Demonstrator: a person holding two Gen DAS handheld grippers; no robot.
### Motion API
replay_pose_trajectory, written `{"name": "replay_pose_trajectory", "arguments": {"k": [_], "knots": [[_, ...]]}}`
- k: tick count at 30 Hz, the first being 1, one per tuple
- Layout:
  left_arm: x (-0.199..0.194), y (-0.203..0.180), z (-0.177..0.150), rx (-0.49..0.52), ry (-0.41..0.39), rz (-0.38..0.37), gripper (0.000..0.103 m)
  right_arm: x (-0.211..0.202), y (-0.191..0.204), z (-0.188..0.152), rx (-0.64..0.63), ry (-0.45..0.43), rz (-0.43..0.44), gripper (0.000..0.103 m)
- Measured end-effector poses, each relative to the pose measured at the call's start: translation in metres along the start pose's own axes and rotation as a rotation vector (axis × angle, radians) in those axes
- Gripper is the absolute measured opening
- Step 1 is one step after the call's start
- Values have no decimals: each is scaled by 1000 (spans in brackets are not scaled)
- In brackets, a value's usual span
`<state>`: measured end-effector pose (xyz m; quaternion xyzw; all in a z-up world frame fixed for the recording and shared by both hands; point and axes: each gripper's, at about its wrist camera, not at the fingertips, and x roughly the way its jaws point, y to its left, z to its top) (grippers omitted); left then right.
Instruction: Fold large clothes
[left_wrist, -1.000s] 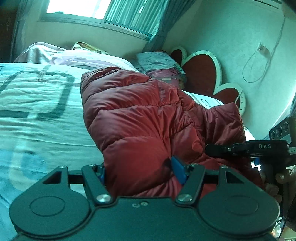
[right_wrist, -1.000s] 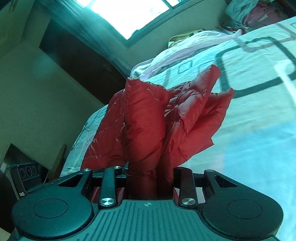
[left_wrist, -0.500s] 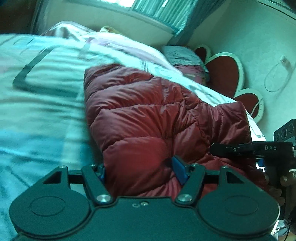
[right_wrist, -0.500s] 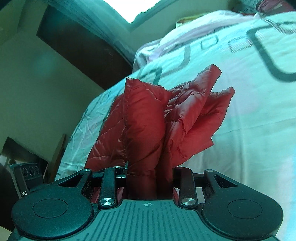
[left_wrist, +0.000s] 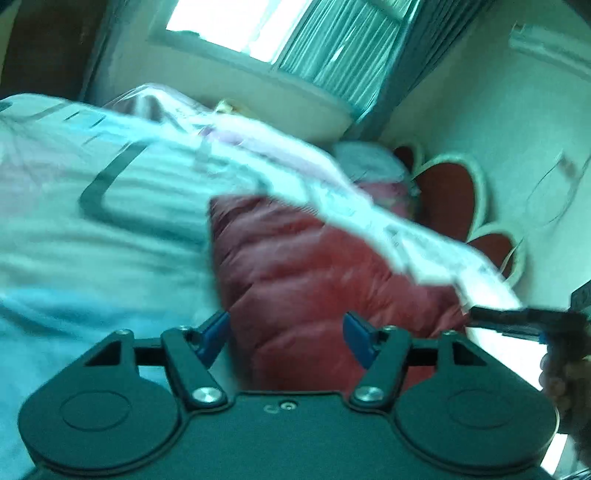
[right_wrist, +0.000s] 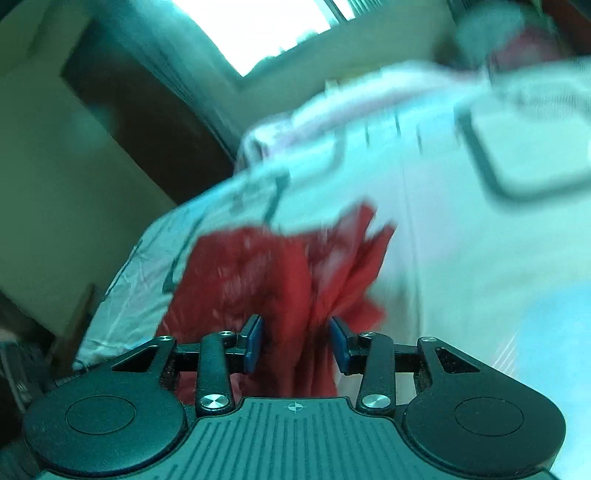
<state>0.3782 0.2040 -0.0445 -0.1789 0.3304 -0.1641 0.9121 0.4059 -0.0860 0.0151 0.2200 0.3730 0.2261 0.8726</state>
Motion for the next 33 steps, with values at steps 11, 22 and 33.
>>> {"name": "replay_pose_trajectory", "arguments": {"k": [11, 22, 33], "knots": [[86, -28, -3, 209, 116, 68, 58, 76, -13, -20, -112, 141, -190, 10], [86, -36, 41, 224, 58, 58, 54, 72, 20, 26, -156, 42, -138, 10], [132, -38, 49, 229, 147, 49, 54, 144, 22, 20, -160, 187, -215, 10]]}}
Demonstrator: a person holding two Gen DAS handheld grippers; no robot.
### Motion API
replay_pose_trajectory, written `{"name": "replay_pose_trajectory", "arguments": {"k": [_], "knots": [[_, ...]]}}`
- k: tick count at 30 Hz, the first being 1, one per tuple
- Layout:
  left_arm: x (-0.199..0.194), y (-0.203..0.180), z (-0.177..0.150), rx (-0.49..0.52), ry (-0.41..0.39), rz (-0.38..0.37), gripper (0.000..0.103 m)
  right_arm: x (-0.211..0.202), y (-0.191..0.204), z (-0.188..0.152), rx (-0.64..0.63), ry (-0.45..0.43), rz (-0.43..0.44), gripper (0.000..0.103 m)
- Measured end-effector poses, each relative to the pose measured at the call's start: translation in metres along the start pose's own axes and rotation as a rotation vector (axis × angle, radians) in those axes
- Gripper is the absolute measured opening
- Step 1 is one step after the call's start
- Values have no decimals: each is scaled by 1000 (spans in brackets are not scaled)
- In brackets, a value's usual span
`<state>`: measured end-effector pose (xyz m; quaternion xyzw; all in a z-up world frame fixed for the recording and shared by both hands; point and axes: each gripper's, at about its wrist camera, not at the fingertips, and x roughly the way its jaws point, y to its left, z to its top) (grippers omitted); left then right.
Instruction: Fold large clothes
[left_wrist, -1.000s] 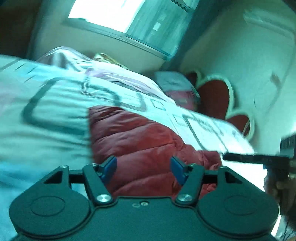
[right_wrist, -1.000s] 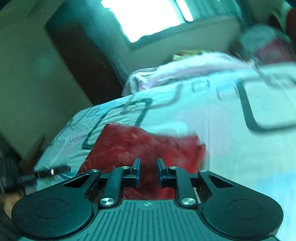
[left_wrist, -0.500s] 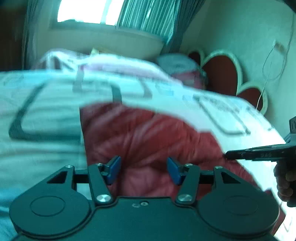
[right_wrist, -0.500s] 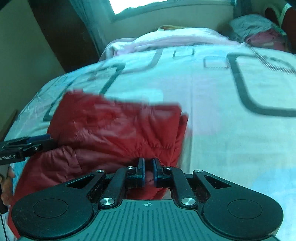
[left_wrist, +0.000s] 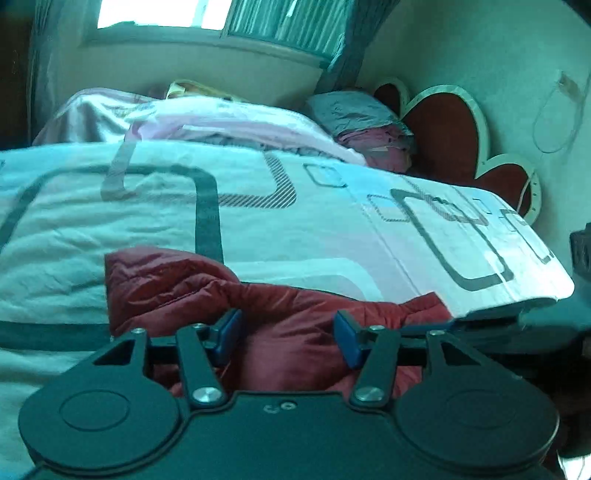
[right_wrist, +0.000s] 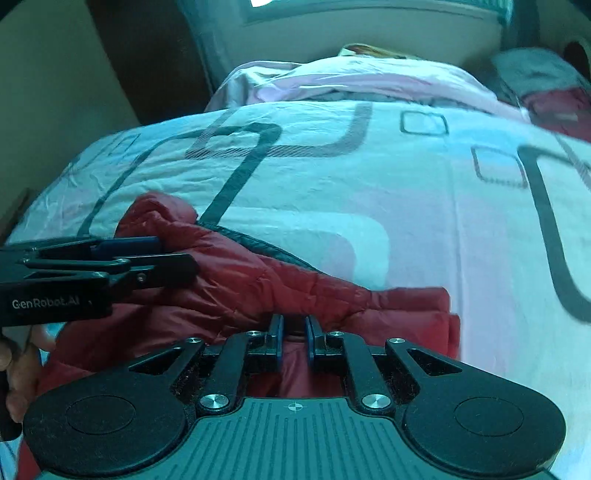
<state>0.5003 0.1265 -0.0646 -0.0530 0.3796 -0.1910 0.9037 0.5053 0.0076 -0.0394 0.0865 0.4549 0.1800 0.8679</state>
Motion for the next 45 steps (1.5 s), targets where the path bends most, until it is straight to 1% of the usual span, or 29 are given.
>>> {"name": "replay_pose_trajectory", "arguments": {"k": [1, 3, 4, 6, 7, 8, 9, 10, 12, 13, 14, 15, 16, 18, 21, 23, 26, 29, 33, 36, 37, 41, 43, 45], "knots": [[-11, -1, -3, 12, -8, -7, 54, -11, -2, -1, 4, -29, 4, 10], [-38, -10, -14, 39, -26, -49, 54, -44, -2, -6, 3, -90, 47, 10], [-46, -17, -21, 62, -28, -48, 54, -56, 0, -11, -7, -97, 59, 10], [-66, -30, -40, 97, -32, -59, 54, -75, 5, -21, -38, -99, 85, 10], [-68, -34, -47, 101, -25, -55, 54, -79, 7, -28, -49, -91, 102, 10], [-66, -37, -54, 118, -8, -37, 54, -77, 8, -35, -64, -65, 96, 10], [-61, -40, -61, 140, 9, -14, 56, -68, 9, -42, -85, -34, 62, 10], [-54, -40, -67, 143, 19, 0, 56, -57, 9, -45, -95, -1, 29, 10], [-50, -38, -68, 106, 24, 6, 55, -40, -1, -54, -50, 29, 44, 10], [-54, -40, -65, 101, 25, 19, 52, -42, -3, -53, -26, 28, 48, 10], [-61, -45, -63, 111, 16, 35, 52, -50, -2, -52, -15, 12, 44, 10], [-71, -49, -63, 120, 2, 35, 52, -63, 1, -51, -15, -22, 56, 10], [-84, -55, -65, 126, -21, 24, 52, -76, 3, -51, -20, -54, 85, 10], [-103, -62, -73, 132, -43, 21, 52, -104, 10, -57, -31, -97, 136, 10], [-125, -74, -90, 120, -57, 23, 52, -131, 25, -75, -86, -113, 182, 10], [-137, -81, -105, 95, -60, 19, 50, -137, 35, -89, -113, -91, 205, 10], [-145, -90, -122, 79, -50, 33, 49, -136, 46, -112, -158, -63, 200, 10], [-137, -93, -137, 91, -14, 71, 49, -125, 53, -131, -176, -35, 164, 10], [-127, -83, -148, 75, -13, 88, 51, -103, 51, -145, -173, -16, 115, 10], [-129, -85, -152, 78, -18, 108, 49, -100, 50, -152, -177, -16, 95, 10], [-135, -87, -151, 77, -17, 118, 48, -105, 50, -153, -169, -19, 91, 10], [-165, -95, -159, 72, -57, 106, 48, -145, 57, -160, -190, -99, 118, 10], [-173, -93, -165, 58, -67, 104, 48, -155, 59, -167, -193, -115, 125, 10], [-173, -90, -168, 39, -61, 103, 48, -155, 60, -172, -188, -110, 114, 10]]}}
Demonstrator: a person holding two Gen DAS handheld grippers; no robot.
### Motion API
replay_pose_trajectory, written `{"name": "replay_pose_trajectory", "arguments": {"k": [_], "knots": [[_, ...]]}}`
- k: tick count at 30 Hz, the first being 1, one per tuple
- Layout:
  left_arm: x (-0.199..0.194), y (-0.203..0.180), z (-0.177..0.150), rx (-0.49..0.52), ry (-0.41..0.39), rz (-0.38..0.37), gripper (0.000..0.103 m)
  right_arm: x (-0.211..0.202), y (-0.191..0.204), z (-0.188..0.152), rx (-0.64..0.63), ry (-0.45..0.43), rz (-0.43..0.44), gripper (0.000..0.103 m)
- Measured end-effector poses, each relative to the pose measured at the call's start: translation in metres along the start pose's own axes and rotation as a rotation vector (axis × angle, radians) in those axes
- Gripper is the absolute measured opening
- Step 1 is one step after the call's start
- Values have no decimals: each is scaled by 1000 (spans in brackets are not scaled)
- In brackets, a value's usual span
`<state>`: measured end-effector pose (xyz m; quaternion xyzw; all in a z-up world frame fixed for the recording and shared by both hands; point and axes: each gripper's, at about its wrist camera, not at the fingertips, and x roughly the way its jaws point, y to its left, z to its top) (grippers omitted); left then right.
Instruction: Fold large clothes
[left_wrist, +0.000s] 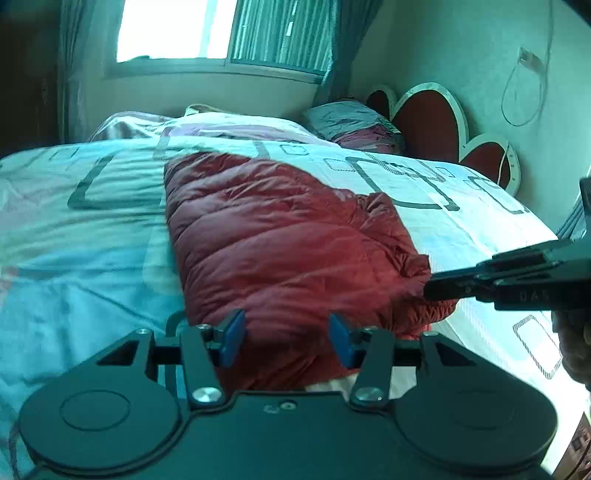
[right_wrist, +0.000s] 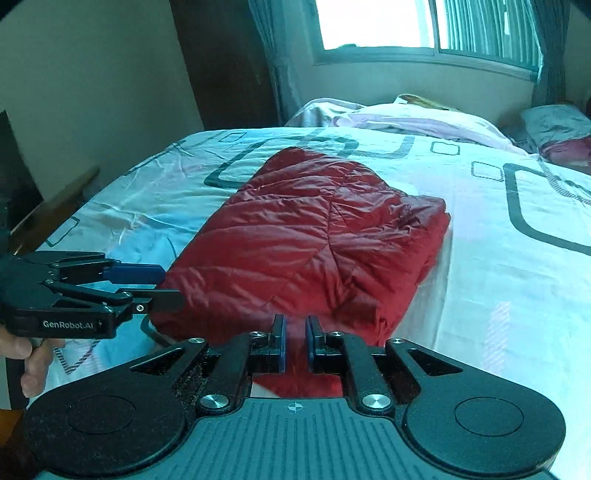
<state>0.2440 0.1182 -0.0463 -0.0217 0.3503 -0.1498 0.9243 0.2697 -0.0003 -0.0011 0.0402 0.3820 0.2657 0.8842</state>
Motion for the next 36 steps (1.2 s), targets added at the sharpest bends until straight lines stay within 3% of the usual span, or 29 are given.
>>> {"name": "replay_pose_trajectory", "arguments": {"k": [6, 14, 26, 27, 28, 29, 30, 31, 32, 36], "knots": [[12, 3, -10, -3, 33, 31, 51, 22, -6, -15, 38, 66, -36, 10], [13, 3, -15, -21, 27, 60, 51, 34, -11, -19, 80, 90, -38, 10], [-45, -37, -16, -36, -28, 86, 49, -42, 2, -24, 118, -11, -41, 11], [-50, -44, -16, -29, -38, 95, 57, -48, 3, -25, 120, -18, -47, 11], [-54, -49, -17, -28, -54, 115, 83, -53, 4, -27, 123, -21, -53, 11], [-58, -55, -18, -30, -81, 152, 99, -57, 6, -28, 127, -21, -71, 13], [-64, -61, -20, -26, -120, 196, 102, -61, 7, -31, 133, -20, -117, 26], [-69, -68, -21, -14, -138, 220, 103, -66, 8, -34, 137, -32, -163, 83], [-73, -73, -21, -10, -135, 227, 103, -76, 11, -39, 133, -86, -201, 102], [-91, -85, -21, -34, -133, 222, 103, -100, 16, -49, 131, -92, -214, 103]]}}
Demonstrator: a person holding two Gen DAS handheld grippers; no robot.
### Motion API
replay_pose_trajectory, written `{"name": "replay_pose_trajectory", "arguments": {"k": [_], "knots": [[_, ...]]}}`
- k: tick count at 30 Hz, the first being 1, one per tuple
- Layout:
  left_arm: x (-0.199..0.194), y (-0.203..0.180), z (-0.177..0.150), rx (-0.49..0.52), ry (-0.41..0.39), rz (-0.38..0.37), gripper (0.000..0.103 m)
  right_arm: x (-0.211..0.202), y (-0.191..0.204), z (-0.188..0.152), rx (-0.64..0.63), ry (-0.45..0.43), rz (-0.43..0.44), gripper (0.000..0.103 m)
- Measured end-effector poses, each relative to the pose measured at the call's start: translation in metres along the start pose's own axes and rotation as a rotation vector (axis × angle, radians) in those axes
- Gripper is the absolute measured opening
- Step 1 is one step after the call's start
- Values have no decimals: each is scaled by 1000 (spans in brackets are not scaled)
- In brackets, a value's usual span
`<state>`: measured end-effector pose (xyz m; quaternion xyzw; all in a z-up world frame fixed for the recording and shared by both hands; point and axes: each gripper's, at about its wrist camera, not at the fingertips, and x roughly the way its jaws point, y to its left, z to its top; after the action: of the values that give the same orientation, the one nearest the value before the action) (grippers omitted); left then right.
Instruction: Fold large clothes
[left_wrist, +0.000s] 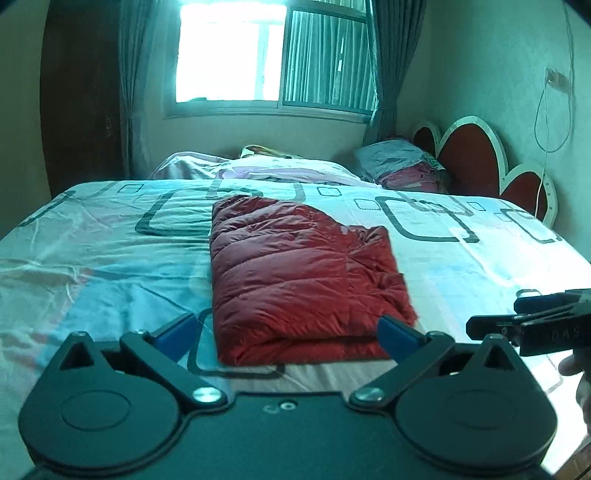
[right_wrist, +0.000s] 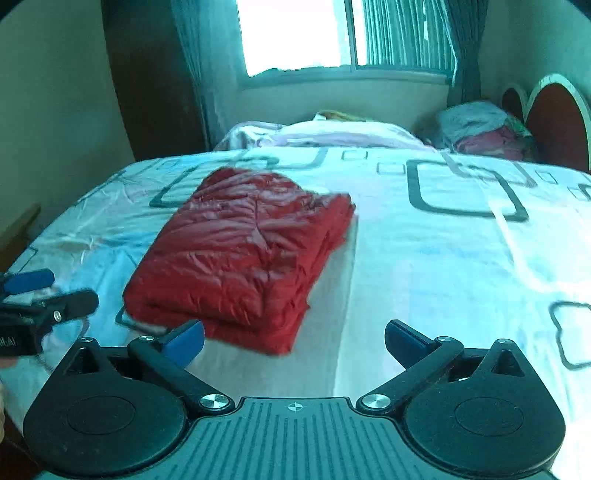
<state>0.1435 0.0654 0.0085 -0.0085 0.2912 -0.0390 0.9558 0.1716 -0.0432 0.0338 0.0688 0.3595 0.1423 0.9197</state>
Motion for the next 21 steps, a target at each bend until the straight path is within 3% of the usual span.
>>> {"name": "replay_pose_trajectory", "arguments": {"k": [12, 21], "knots": [[-67, -31, -6, 5, -52, -3, 103, -80, 14, -14, 3, -61, -6, 103], [-104, -43, -14, -68, -71, -20, 103, -132, 17, -26, 2, -107, -48, 103]]}}
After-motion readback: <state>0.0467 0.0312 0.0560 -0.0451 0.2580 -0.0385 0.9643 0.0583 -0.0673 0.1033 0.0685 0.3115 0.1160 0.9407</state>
